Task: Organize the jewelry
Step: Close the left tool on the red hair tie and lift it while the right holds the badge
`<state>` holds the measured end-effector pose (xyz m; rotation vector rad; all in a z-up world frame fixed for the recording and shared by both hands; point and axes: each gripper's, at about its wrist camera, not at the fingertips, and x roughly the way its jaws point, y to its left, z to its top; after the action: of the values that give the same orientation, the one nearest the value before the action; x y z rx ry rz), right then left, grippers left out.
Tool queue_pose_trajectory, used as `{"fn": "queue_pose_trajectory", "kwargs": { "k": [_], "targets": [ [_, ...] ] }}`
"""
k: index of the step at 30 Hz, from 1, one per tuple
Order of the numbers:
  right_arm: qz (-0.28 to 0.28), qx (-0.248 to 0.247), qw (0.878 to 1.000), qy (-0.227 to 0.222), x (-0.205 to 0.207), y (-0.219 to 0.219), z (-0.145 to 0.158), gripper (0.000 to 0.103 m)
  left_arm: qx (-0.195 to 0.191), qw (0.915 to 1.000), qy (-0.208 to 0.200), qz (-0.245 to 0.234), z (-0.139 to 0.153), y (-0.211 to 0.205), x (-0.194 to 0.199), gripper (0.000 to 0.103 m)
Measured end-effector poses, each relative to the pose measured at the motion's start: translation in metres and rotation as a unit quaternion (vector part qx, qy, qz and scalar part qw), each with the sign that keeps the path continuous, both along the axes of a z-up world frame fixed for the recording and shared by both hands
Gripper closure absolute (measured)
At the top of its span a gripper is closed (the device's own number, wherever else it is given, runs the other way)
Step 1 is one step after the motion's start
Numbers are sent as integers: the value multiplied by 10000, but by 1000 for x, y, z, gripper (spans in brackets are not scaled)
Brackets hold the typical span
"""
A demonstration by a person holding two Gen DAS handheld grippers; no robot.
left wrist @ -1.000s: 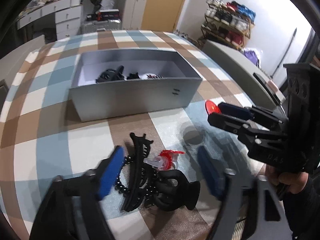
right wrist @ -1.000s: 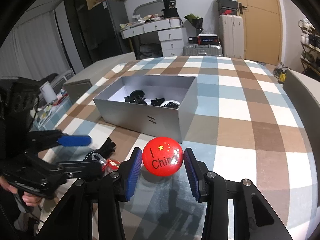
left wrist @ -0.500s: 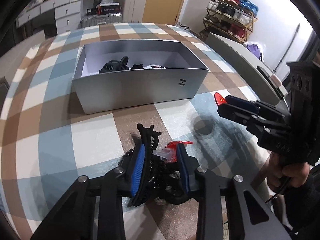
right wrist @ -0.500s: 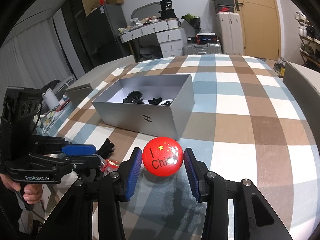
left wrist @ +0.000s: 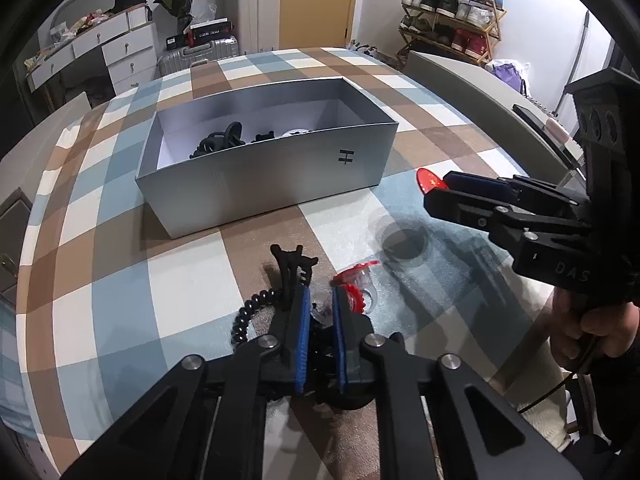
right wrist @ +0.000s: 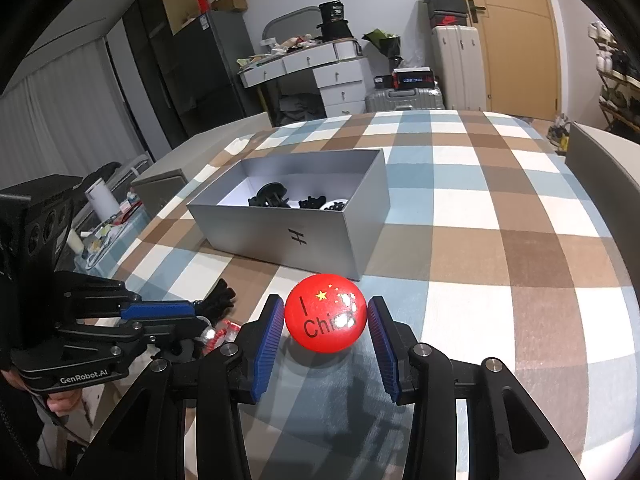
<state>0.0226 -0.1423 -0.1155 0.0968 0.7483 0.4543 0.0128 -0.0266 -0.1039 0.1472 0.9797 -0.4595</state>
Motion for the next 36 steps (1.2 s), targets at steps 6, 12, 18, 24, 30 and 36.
{"fn": "queue_pose_trajectory", "kwargs": {
  "k": [6, 12, 18, 24, 30, 36],
  "targets": [
    [-26, 63, 10000, -5, -1, -2, -1, 61, -51, 9999, 17, -118, 3, -3, -2, 101],
    [-31, 105, 9999, -8, -2, -4, -1, 61, -146, 9994, 46, -322, 5, -11, -6, 102],
    [-53, 156, 9999, 1, -2, -7, -1, 61, -124, 9987, 58, -498, 4, -19, -7, 101],
    [-51, 181, 9998, 16, -2, -8, -1, 61, -169, 9987, 189, -449, 2, -19, -2, 90],
    [-63, 214, 9997, 29, -3, -9, -2, 61, -116, 9984, 380, -403, -8, -22, 0, 61],
    [-62, 224, 9997, 44, -3, -10, -3, 61, -103, 9985, 353, -415, -8, -26, 0, 64]
  ]
}}
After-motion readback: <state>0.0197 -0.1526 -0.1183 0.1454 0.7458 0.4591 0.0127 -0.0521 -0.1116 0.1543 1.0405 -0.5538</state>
